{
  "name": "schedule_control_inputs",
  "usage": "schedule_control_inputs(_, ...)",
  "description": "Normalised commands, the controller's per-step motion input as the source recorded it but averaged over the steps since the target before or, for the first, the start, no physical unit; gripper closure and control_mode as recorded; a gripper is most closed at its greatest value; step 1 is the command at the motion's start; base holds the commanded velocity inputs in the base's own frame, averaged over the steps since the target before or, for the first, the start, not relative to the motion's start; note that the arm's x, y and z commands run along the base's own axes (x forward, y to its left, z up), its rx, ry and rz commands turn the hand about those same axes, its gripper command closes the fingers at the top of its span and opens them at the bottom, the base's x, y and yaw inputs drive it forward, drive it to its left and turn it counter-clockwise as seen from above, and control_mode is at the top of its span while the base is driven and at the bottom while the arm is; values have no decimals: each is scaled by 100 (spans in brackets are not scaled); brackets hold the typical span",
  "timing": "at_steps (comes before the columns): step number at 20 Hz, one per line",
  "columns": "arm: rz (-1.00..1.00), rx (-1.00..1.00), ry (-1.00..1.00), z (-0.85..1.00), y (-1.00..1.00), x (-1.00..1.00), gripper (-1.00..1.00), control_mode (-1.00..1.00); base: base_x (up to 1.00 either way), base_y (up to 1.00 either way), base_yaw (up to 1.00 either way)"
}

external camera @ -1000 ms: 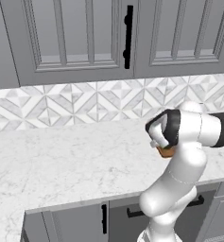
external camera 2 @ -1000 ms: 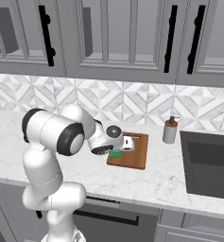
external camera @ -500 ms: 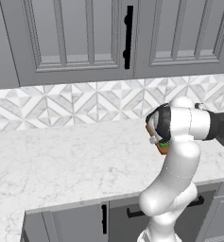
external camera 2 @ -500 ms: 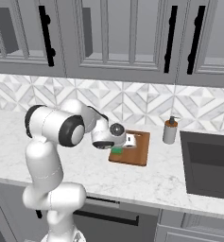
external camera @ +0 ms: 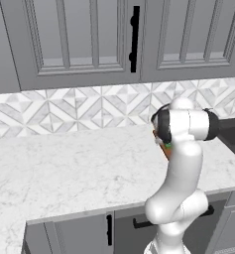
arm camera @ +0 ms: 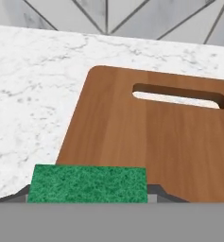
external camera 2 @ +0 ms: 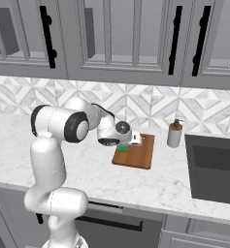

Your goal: Pick up the sponge from the counter and clean the cutting board by briefly scrubbing or pressing down on the cutting board. Once finished, release the sponge.

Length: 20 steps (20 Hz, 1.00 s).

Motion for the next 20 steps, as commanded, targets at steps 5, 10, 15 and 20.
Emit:
schedule_control_inputs(5, -4, 0, -10, -7, 0, 46, 100, -100, 0, 0, 0)
schedule_control_inputs(10, -2, 0, -15, -24, 0, 43, 100, -100, 0, 0, 0)
schedule_control_inputs(15, 0, 0, -11, -21, -17, 30, 100, -100, 0, 0, 0)
schedule_control_inputs(20, -1, 0, -14, -22, -10, -10, 100, -100, 0, 0, 0)
